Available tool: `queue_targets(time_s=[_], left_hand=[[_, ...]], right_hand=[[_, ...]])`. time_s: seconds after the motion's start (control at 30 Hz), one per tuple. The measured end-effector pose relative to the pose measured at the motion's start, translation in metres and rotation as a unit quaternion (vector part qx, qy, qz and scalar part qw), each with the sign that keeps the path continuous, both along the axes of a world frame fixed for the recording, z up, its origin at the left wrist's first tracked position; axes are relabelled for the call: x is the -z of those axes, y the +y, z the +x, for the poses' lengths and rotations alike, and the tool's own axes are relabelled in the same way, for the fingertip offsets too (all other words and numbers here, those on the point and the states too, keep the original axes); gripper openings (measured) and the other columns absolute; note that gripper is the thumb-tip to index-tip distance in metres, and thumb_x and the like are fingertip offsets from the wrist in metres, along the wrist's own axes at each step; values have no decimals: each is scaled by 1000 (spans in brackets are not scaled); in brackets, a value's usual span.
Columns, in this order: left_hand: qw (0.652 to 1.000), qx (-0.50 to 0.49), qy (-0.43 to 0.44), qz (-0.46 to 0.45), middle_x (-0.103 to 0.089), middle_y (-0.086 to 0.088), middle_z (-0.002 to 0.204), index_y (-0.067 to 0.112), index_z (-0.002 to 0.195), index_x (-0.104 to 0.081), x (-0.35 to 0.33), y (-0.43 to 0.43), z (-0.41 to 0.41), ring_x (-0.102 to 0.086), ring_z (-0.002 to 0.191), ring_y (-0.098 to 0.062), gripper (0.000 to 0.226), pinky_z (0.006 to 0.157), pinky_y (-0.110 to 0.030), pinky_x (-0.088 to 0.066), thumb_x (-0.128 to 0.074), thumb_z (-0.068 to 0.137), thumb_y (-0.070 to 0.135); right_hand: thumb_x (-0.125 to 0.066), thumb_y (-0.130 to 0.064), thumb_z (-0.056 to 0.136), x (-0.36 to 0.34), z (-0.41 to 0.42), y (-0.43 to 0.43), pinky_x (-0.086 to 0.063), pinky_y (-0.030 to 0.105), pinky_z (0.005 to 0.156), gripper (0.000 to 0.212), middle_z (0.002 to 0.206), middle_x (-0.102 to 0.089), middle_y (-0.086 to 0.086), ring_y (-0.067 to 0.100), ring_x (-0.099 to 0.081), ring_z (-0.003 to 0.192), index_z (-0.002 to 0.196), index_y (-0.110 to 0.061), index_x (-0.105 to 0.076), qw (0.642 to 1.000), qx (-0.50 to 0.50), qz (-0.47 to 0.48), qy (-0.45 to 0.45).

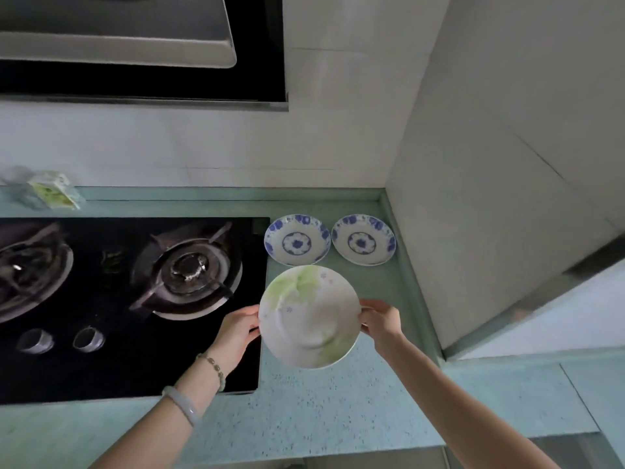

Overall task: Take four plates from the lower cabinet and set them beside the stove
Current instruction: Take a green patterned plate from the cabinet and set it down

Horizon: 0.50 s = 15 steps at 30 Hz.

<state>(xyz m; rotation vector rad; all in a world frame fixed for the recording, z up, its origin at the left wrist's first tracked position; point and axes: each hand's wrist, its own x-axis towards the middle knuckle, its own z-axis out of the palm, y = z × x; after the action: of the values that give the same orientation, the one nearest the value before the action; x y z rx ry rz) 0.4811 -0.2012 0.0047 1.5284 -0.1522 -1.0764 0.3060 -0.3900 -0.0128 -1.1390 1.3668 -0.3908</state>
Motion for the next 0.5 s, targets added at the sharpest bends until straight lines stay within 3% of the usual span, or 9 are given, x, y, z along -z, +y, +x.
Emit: queue_targets(time_s=[0.1,0.2,0.27,0.33,0.37,0.5], left_hand=[[999,17,-8,31,-72,-15,100,9,104,-74,15,-10,21,-61,92,-22,51,91,-32,-48,-47,62,-1],[994,43,-39,88,-56,-10,74,8,84,-71,40,-14,37,-42,69,-25,40,82,-36,-41,-57,47,16],[992,47,-51,104,-69,-8,80,10,86,-73,53,-14,44,-57,73,-22,35,86,-36,-46,-61,53,14],[991,49,-61,109,-76,-5,98,14,102,-75,56,-16,46,-66,100,-22,45,98,-37,-49,-55,63,2],[990,50,-65,113,-76,-5,99,14,104,-75,59,-16,47,-66,103,-23,48,98,-38,-50,-52,65,-2],[988,46,-84,118,-73,-15,88,3,92,-72,58,-21,49,-63,83,-22,42,79,-33,-47,-48,57,4]], right_hand=[[-46,18,71,13,18,-12,-58,47,81,42,89,-71,20,38,-67,90,94,-6,-72,999,-5,31,21],[-44,21,74,26,29,-15,-57,39,77,42,94,-70,20,34,-66,88,99,-3,-69,998,-11,56,27],[-44,21,75,33,35,-16,-56,36,74,42,95,-70,19,32,-65,87,99,-3,-68,997,-17,68,34],[-42,21,76,38,38,-16,-56,35,71,42,95,-70,19,31,-65,86,100,-2,-67,996,-18,78,39],[-42,21,76,40,40,-16,-56,34,70,43,95,-69,19,31,-65,86,101,-2,-68,996,-21,82,40],[-42,20,76,45,46,-19,-57,34,72,43,95,-70,18,30,-66,87,98,-5,-69,995,-26,84,50]])
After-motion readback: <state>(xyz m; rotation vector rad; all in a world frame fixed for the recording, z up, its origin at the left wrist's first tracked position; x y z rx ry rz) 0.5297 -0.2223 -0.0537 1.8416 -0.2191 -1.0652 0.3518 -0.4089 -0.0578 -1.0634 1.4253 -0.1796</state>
